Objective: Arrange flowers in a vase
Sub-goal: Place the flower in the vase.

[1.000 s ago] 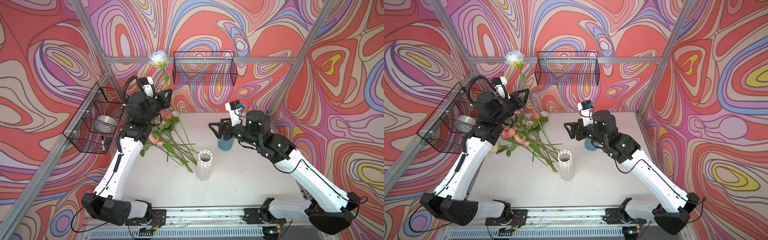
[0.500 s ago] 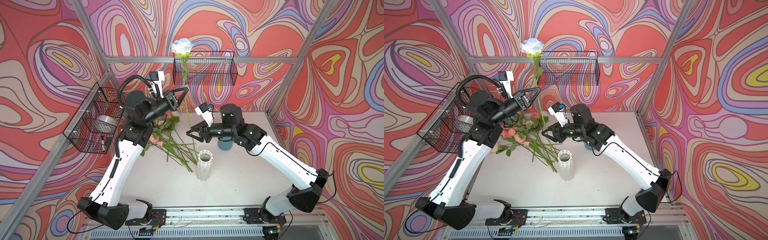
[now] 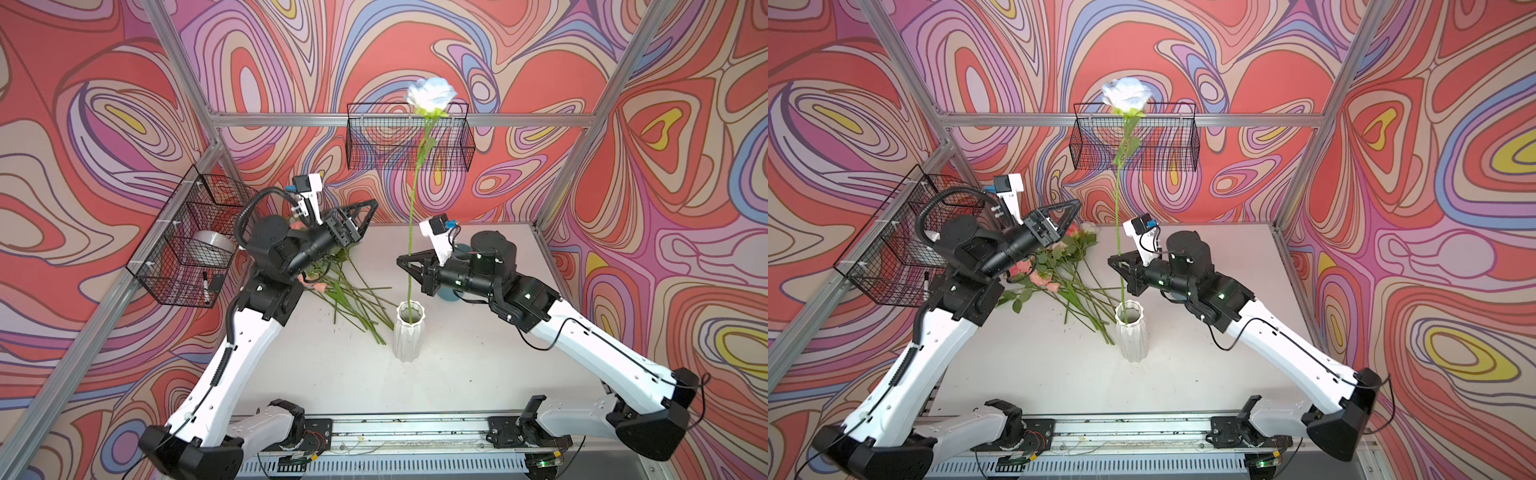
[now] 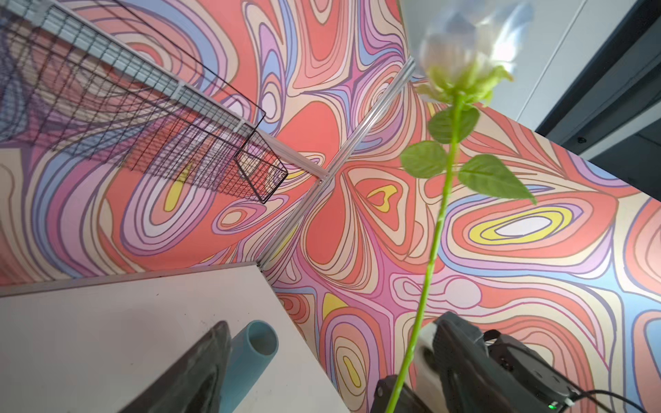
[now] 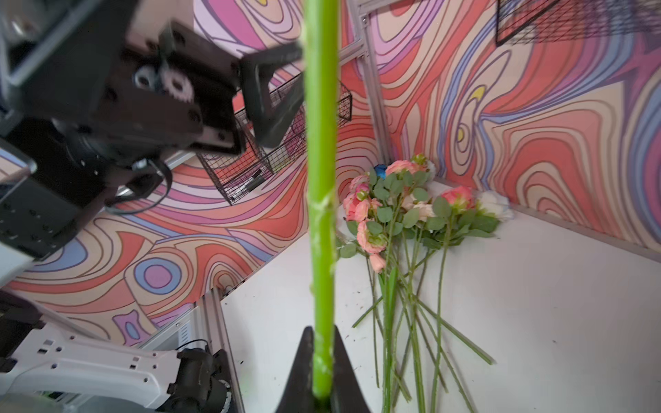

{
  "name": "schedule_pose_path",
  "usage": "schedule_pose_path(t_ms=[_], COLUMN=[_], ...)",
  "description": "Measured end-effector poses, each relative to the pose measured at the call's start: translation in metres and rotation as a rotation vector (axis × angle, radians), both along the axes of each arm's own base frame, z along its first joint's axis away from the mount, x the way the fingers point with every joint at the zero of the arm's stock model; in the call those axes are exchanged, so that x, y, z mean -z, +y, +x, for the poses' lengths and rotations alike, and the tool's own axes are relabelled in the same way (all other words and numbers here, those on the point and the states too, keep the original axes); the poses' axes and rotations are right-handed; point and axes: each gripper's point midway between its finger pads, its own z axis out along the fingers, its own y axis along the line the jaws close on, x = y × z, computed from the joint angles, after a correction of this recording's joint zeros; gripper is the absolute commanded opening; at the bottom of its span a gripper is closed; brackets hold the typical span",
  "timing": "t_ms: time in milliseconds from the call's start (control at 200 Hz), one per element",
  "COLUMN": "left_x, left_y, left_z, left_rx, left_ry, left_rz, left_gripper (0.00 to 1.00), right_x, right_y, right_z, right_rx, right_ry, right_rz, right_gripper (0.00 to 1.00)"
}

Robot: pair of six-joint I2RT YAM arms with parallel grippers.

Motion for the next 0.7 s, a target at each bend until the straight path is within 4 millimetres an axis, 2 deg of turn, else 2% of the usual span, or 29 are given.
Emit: schedule_pose_path(t_ms=[55,165,345,451,521,631,701], left_x=[0.019,0.058,0.132,0.167,0.186,0.204,0.210], left_y=[0.011,0.030,0.050,0.057,0.061,0.065,0.069], left_z=[-0.006,-0.012,-0.009,-0.005,-0.003,-0.003,-0.003], left_rx=[-0.055,-0.155,-0.275,-0.321,-0.344,-0.370,-0.390], left_ry=[0.019,0.062,0.188,0.263,0.307,0.348,0.368], left_rz=[0.009,0.021,0.082,0.125,0.152,0.176,0.188], left_gripper=[0.95,0.98,1.00,1.00,1.00,0.99,0.99], right_x=[-0.006,-0.011,0.001,0.020,0.040,0.074,0.096], right_y=[-0.011,-0.022,-0.022,-0.020,-0.019,-0.015,-0.010], right_z=[0.001,0.005,0.018,0.023,0.024,0.018,0.007], right_rx=[0.049,0.112,0.165,0.176,0.180,0.172,0.150], right_ry=[-0.043,-0.096,-0.118,-0.103,-0.079,-0.032,0.001], right_rz=[0.020,0.045,0.043,0.024,0.004,-0.042,-0.079], right_gripper=[0.00,0.00,0.00,0.00,0.00,0.00,0.02])
